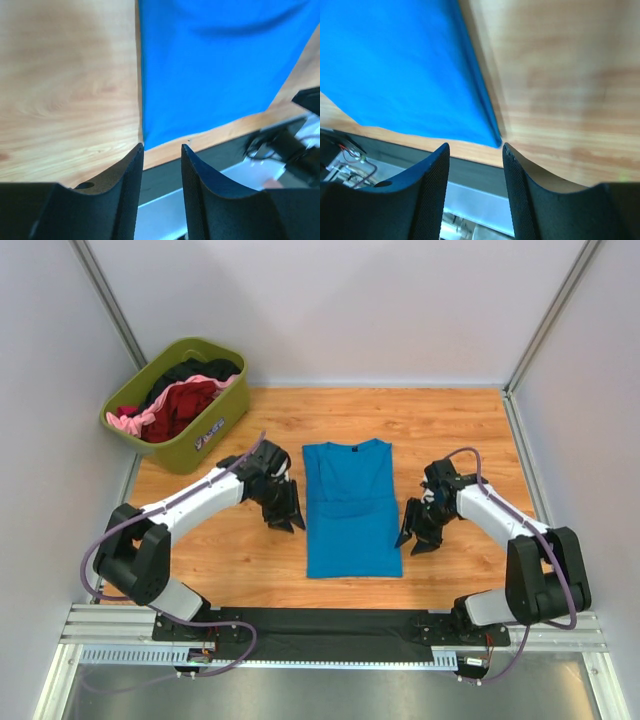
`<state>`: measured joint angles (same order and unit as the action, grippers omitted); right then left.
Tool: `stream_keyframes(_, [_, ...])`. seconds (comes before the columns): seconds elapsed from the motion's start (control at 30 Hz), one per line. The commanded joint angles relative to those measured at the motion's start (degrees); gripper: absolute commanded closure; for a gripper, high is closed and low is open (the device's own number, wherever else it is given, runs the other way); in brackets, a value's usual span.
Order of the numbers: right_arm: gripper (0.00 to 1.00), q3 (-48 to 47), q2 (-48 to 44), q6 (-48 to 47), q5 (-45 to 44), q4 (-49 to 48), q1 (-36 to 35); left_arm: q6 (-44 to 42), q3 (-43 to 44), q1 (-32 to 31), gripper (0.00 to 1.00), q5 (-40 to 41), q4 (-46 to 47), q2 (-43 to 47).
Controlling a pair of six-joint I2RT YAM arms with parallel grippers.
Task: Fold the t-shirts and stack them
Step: Fold the tshirt
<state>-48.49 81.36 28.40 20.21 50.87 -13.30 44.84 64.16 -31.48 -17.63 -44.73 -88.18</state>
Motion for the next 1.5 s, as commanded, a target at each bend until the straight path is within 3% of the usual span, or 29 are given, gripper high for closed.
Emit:
stream_keyframes(0.0, [0.52,4.4,-3.8,1.1,3.7,1.2,0.1,1.5,-9.0,-2.5,0.56,-6.3,5.8,2.7])
stream_keyframes(0.17, [0.53,9.9,-4.1,2.4,5.7,-1.7,0.0,5.4,-19.8,-4.4,0.55,-10.4,14.8,5.7])
stream_keyframes(0.33, [0.54,10.8,-3.1,3.9,6.1,-4.0,-0.8,7.9,-23.6,-6.7,0.55,-11.2,18.4,4.4])
stream_keyframes(0.6, [0.59,13.5,-1.1,5.7,6.4,-8.4,-1.1,10.0,-25.8,-7.3,0.55,-13.0,24.3,0.4])
stream_keyframes(1.03, [0.65,16.9,-0.4,6.9,5.5,-11.4,-2.4,10.1,-25.5,-7.9,0.6,-11.8,24.7,-2.5])
stream_keyframes(1.23, [0.76,16.6,-1.2,6.9,4.7,-11.2,-2.4,10.1,-24.5,-8.0,0.74,-12.3,24.6,-4.4])
stream_keyframes(1.27, [0.84,16.4,-1.5,6.9,4.6,-11.1,-2.4,10.2,-24.3,-8.0,0.84,-12.3,24.3,-4.3])
stream_keyframes(1.37, [0.97,16.0,-2.5,7.0,4.0,-10.0,-2.7,10.1,-23.4,-8.0,1.0,-12.3,22.5,-4.0])
stream_keyframes(1.47, [1.0,14.8,-4.7,8.2,1.5,-7.6,-4.0,10.1,-22.1,-8.0,1.0,-11.2,18.5,-2.4])
